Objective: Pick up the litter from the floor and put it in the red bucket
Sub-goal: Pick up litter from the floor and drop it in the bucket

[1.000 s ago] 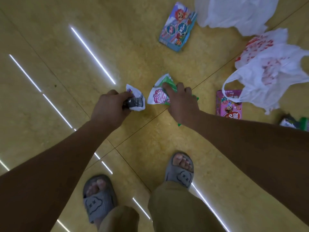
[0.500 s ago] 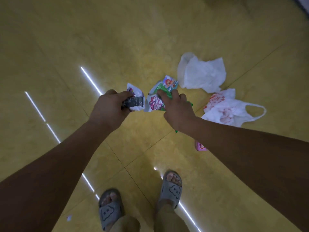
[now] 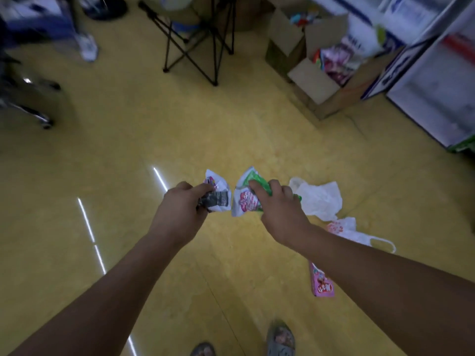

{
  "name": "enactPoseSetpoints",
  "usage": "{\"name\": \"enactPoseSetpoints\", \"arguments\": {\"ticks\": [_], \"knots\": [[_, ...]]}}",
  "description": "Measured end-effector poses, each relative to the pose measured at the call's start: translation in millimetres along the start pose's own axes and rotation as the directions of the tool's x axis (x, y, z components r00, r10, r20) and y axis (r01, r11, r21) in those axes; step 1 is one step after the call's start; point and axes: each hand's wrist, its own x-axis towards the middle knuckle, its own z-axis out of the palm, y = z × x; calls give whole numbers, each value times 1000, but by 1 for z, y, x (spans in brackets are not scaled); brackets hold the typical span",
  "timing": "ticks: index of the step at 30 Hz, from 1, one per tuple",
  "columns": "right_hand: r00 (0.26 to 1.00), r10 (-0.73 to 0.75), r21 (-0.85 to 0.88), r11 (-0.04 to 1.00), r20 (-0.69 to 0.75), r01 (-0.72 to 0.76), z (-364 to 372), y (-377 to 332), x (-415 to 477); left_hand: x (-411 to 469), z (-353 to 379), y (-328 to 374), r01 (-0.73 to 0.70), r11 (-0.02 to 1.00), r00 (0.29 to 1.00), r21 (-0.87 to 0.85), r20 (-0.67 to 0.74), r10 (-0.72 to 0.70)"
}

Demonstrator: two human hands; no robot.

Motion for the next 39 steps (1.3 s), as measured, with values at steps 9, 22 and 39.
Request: {"name": "enactPoseSetpoints", "arguments": {"ticks": [9,22,39], "knots": [[990,-114,11,993,-84,115,-174,-46,8,5,-160,43,55,998,974,12,-221,-51],[912,-394,-81,919,-115,387,-316,-98,7,-44,-282,95,161,981,902,105,-418,-103],[766,-640,-183,761,-58,622,-358,-208,-19,-159,-359,86,356,922,808,153,-546,-221]]}}
